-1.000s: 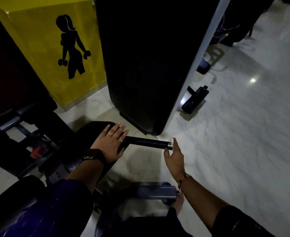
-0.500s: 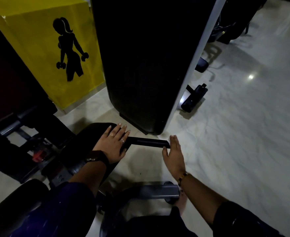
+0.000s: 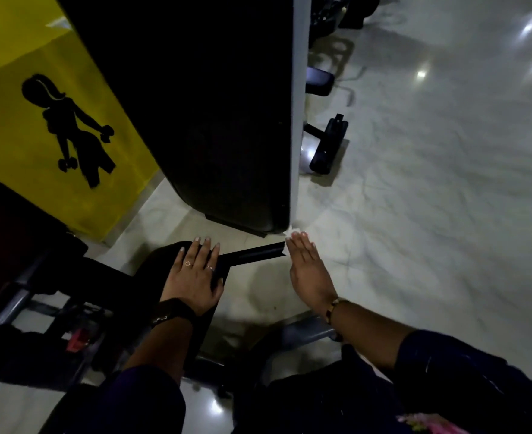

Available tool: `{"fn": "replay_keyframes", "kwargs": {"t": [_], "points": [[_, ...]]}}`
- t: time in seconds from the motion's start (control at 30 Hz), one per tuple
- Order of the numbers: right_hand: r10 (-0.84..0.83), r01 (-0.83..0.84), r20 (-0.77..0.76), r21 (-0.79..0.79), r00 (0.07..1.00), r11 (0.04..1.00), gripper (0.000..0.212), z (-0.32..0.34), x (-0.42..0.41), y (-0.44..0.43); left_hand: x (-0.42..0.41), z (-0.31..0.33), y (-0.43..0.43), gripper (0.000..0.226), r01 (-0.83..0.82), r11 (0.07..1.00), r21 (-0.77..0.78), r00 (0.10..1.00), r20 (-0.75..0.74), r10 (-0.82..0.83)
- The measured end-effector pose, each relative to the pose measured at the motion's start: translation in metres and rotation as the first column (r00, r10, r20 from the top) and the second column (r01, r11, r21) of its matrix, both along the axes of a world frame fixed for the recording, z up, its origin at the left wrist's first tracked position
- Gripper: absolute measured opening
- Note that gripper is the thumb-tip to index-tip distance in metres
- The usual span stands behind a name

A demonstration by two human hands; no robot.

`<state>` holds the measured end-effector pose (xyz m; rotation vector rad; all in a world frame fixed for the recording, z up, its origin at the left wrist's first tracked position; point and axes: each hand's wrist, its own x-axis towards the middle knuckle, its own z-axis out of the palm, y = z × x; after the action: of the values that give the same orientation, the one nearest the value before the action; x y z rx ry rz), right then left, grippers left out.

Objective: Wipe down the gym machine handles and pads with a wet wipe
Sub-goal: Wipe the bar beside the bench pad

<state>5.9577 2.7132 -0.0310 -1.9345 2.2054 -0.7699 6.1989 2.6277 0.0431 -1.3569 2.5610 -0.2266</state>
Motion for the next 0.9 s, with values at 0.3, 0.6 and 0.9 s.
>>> {"fn": "replay_keyframes", "kwargs": {"t": [0.3, 0.6, 0.9], "points": [[-0.203, 0.18, 0.365, 0.098, 0.909, 0.979, 0.05, 0.017, -0.003, -0.013, 0.001, -0.003, -0.001, 0.075, 0.002, 1.0, -0.01, 1.0, 0.029, -0.001], [-0.142, 0.132, 0.325, 0.054, 0.935, 0.99, 0.075, 0.008, 0.011, 0.002, 0.002, -0.004, -0.001, 0.075, 0.005, 1.0, -0.01, 0.999, 0.042, -0.005], [-0.407, 0.319, 0.625, 0.254, 0.667, 0.913, 0.065, 0.025, 0.01, -0.013, 0.002, -0.005, -0.002, 0.074, 0.021, 1.0, -0.019, 1.0, 0.017, -0.02]]}}
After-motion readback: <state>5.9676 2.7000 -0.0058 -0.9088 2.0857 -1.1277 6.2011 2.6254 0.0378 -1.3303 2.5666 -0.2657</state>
